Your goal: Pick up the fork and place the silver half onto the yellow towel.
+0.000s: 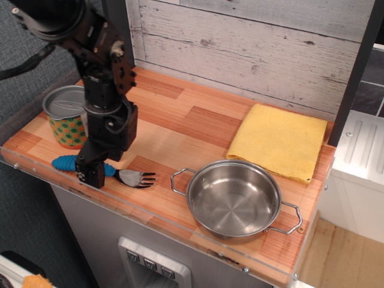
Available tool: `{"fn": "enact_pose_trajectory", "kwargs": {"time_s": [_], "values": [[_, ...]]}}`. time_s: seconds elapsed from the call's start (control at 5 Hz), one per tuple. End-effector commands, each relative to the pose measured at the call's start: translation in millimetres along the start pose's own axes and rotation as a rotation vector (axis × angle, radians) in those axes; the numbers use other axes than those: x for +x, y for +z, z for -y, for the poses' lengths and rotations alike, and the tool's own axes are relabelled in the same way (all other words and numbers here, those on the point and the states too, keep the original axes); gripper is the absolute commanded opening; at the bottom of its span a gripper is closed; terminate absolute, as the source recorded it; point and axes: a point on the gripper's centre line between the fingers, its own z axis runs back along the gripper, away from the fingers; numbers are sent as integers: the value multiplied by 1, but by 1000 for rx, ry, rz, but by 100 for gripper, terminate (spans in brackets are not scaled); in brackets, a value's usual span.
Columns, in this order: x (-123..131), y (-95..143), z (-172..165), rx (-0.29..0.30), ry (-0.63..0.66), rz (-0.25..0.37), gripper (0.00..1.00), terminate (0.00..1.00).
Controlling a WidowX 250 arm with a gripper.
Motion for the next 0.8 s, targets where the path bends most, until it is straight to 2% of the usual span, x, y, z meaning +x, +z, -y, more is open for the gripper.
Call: {"fn": "enact_pose_trajectory", "kwargs": {"time_s": [0.0,0.2,0.4,0.6], "values": [[3,4,0,39,1,26,0,0],[5,12,-1,38,23,5,0,0],[10,37,-6,62,91,14,0,0],[18,63,-17,88,110,50,0,0]]}}
